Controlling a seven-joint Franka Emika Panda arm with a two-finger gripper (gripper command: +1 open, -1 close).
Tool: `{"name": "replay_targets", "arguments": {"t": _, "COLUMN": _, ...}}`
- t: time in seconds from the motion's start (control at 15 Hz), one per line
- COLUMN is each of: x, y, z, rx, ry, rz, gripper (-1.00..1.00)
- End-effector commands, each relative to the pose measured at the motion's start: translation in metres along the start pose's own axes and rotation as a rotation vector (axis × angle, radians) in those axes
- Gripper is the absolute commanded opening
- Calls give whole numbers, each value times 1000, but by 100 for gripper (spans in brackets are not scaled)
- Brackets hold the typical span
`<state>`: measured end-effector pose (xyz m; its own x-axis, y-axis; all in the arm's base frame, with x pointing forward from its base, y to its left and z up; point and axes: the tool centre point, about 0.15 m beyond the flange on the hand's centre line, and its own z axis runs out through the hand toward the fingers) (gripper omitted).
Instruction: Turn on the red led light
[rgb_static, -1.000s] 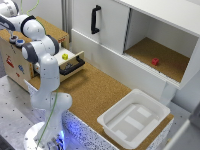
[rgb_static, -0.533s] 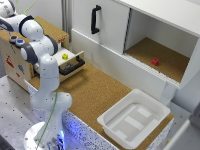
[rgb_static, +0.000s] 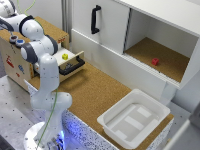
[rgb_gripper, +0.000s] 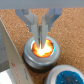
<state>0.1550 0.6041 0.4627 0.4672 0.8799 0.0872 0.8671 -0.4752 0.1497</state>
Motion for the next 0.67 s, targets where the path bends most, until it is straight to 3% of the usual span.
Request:
{"name": "replay_targets", "arguments": {"t": 0.0, "x": 37, "y": -8, "z": -5, "rx": -56, "ry": -194, "rz": -4, "gripper": -100}}
{"name": "replay_targets", "arguments": {"t": 0.27, "x": 21, "y": -10, "z": -75, "rx": -162, "ry": -136, "rz": 14, "gripper": -100}}
{"name": "replay_targets", "arguments": {"t": 0.33, "x": 18, "y": -8, "z": -89, "rx": -164, "ry": -118, "rz": 3, "gripper": 100}}
{"name": "replay_targets", "arguments": {"t": 0.6, "x": -1, "y": -3, "z": -112, "rx": -155, "ry": -100, "rz": -31, "gripper": 100}}
